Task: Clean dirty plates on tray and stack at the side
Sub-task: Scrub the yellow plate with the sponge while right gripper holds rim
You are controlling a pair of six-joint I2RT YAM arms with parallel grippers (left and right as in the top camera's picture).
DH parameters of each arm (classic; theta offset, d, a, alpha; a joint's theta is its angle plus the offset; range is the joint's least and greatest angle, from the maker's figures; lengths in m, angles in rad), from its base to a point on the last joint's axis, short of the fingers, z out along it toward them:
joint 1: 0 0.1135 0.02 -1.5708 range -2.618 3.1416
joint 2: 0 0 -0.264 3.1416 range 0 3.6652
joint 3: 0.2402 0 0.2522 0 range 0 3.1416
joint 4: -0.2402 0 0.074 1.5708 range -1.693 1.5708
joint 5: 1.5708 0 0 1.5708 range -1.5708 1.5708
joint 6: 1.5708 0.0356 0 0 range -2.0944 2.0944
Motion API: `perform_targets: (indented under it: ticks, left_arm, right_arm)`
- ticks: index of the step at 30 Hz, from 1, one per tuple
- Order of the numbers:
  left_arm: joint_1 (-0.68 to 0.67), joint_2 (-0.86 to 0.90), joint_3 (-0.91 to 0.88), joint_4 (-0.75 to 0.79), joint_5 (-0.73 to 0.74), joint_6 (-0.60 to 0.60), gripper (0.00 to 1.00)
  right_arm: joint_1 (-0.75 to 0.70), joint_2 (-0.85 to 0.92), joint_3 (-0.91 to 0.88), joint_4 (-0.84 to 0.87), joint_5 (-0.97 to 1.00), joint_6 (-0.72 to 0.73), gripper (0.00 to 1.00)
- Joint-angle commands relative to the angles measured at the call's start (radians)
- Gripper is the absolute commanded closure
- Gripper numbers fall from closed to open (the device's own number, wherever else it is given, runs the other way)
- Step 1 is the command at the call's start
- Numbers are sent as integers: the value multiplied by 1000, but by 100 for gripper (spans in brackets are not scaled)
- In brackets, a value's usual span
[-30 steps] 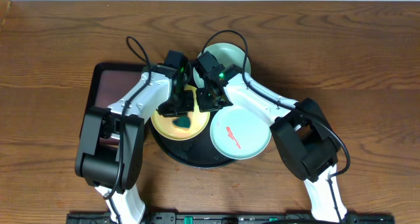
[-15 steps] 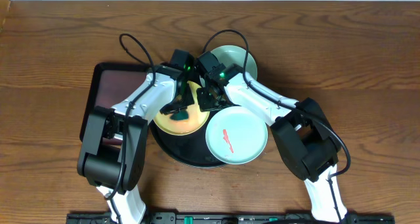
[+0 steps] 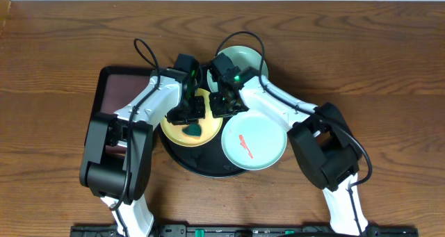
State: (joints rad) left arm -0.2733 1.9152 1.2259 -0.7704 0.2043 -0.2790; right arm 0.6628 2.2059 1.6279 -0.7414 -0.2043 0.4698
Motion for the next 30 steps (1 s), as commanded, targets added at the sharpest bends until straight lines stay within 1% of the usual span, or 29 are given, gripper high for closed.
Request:
perform_targets:
  ticks: [1,3,6,9,10,12,14,16,18,21,23,26,27,28,29,30]
  left_arm:
    - [16,30,-16,-9,61,-18,93]
    - [28,30,-18,-14,-10,-76,93]
    - [32,30,-23,-33,-163,-195,93]
    - [21,30,-23,-37,-160,-213,93]
    - [13,30,-23,-37,-141,-210,93]
    - [-3,30,-23,-33,-45,-147,93]
    - [-19,30,-23,-27,134,-31,93]
    - [-28,30,-23,-25,269,51,93]
    - [-30,30,-23,-16,278,53,93]
    - [-21,30,-23,42,272,42,93]
    - [-10,30,-23,99,218,3,93]
    - [8,30,-23,166,29,-88,93]
    - [12,30,-21,175,-40,-116,93]
    - [19,30,-17,173,-155,-169,93]
    - [22,29,-14,158,-262,-213,93]
    - [23,25,-11,132,-337,-254,93]
  right_arm:
    - [-55,24,-32,-9,-152,-65,99]
    - [-80,24,-63,14,-209,-84,99]
    - [-110,24,-121,71,-306,-105,99]
    - [-121,24,-132,89,-321,-105,99]
    - [-121,24,-132,92,-321,-105,99]
    - [-119,24,-132,95,-320,-105,99]
    - [-118,24,-132,95,-316,-105,99]
    - [-118,24,-132,95,-316,-105,99]
    - [-118,24,-132,95,-316,-105,99]
    - [-118,24,-132,95,-316,-105,99]
    - [-118,24,-132,95,-316,-105,99]
    - [-118,24,-132,95,-315,-105,99]
    - [-118,24,-132,95,-315,-105,99]
    - [-118,24,-132,95,-309,-105,99]
    - [-118,24,-132,95,-309,-105,99]
    - [-118,24,-132,94,-308,-105,99]
